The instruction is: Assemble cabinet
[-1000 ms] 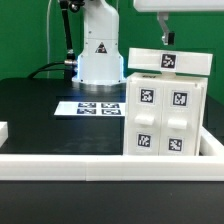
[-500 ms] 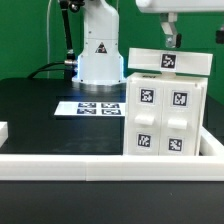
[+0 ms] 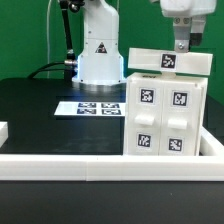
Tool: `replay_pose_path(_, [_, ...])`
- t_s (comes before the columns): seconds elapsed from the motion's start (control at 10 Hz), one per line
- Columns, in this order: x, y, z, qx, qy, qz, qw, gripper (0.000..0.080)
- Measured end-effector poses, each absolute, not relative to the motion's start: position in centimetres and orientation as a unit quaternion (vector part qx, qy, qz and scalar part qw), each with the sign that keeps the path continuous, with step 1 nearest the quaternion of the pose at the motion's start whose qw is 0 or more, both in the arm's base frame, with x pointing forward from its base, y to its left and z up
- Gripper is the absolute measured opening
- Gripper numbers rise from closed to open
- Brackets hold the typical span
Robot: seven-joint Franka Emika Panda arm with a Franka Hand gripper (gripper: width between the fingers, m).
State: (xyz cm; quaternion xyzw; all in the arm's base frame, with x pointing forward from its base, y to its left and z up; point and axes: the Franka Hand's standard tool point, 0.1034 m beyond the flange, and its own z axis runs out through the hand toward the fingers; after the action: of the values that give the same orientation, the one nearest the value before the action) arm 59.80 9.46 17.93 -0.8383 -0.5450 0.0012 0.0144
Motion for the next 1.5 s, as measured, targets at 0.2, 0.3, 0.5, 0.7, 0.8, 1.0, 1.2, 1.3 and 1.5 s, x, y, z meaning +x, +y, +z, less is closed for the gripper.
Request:
replay_pose_path(0.2, [59.6,9.1,17.3,-0.791,-0.611,-0.003,0.011,0.0797])
replay_pose_path(0.3, [59.3,9.0,17.0,-0.792,-0.61,-0.004,0.011,0.0797])
replay_pose_path(0.5, [58.8,8.8,16.0,-0.803,-0.595,-0.005,0.009,0.0797])
replay_pose_path(0.7, [58.5,8.3,15.6,-0.806,-0.592,-0.005,0.008,0.0797])
replay_pose_path(0.8, [58.5,8.2,15.5,-0.807,-0.59,-0.004,0.008,0.0797])
replay_pose_path(1.0, [58.5,8.2,15.5,-0.812,-0.584,-0.004,0.008,0.0761])
replay_pose_path(1.2, [58.5,8.1,15.5,-0.812,-0.583,-0.004,0.008,0.0561])
replay_pose_path(1.3, [58.5,8.1,15.5,-0.817,-0.576,-0.004,0.009,0.0561])
replay_pose_path(1.5, [58.5,8.1,15.5,-0.833,-0.553,-0.004,0.009,0.0561])
